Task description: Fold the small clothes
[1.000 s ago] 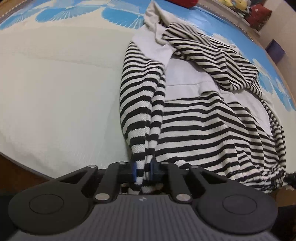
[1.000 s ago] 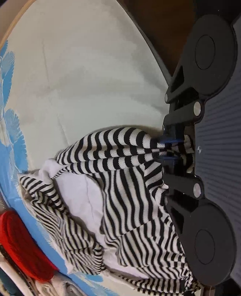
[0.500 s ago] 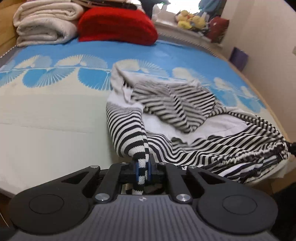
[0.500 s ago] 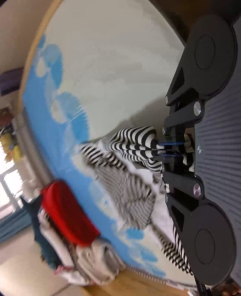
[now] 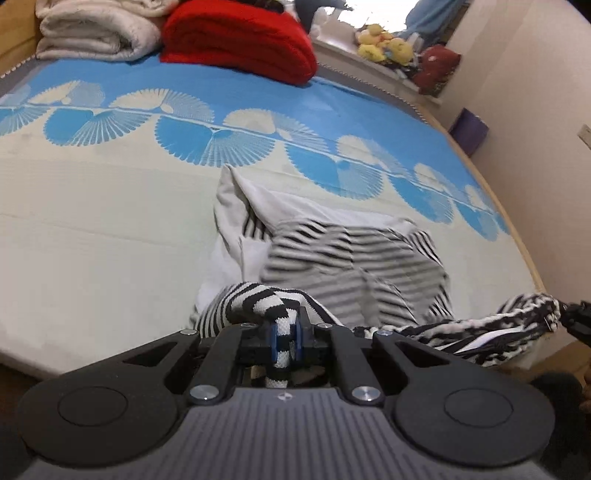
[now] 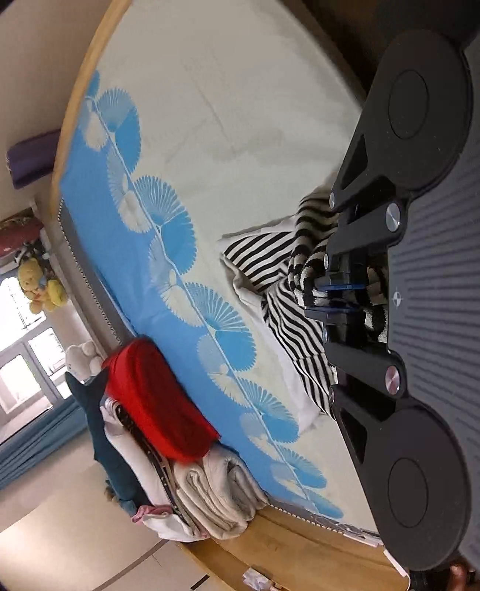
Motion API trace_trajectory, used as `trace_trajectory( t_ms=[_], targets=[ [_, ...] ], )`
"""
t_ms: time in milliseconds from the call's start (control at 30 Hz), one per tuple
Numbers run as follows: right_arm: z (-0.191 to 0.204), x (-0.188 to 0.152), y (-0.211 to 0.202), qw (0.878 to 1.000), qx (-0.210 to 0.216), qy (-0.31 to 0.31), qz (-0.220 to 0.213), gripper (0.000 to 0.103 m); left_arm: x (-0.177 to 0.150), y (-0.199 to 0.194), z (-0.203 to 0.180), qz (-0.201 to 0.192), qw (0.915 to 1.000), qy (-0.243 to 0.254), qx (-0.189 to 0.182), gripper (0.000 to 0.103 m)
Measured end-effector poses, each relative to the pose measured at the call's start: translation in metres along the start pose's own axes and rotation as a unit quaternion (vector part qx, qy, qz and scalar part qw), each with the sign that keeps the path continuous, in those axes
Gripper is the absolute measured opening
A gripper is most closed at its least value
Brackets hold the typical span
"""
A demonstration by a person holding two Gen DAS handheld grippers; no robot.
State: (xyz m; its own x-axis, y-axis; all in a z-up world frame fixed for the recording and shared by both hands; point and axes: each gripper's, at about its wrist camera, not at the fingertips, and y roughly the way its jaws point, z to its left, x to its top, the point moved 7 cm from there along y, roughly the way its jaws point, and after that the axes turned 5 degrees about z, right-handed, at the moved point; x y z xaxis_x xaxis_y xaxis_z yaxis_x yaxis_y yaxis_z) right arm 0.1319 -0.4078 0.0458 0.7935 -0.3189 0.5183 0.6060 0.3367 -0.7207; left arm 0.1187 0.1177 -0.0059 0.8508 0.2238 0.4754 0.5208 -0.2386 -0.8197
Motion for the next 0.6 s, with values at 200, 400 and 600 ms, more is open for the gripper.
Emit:
trace_trajectory(
  t_ms=[200, 400, 600],
  targets=[
    [0.005, 0.045, 0.084, 0.999, -0.017, -0.015, 0.028, 0.008, 0.065, 0.090, 0.031, 0.029, 0.9982, -0.050, 0.015, 0.010],
    [-0.004, 0.065, 0.171, 0.995, -0.042, -0.036, 0.078, 0.011, 0.085, 0.144, 0.058, 0.057, 0.9914, -0.111, 0.039, 0.020],
    [-0.038, 0.065, 0.179, 0.996, -0.059, 0.042, 0.055, 0.034, 0.097, 0.123, 0.074, 0.011, 0.9902, -0.136, 0.028, 0.041]
  ],
)
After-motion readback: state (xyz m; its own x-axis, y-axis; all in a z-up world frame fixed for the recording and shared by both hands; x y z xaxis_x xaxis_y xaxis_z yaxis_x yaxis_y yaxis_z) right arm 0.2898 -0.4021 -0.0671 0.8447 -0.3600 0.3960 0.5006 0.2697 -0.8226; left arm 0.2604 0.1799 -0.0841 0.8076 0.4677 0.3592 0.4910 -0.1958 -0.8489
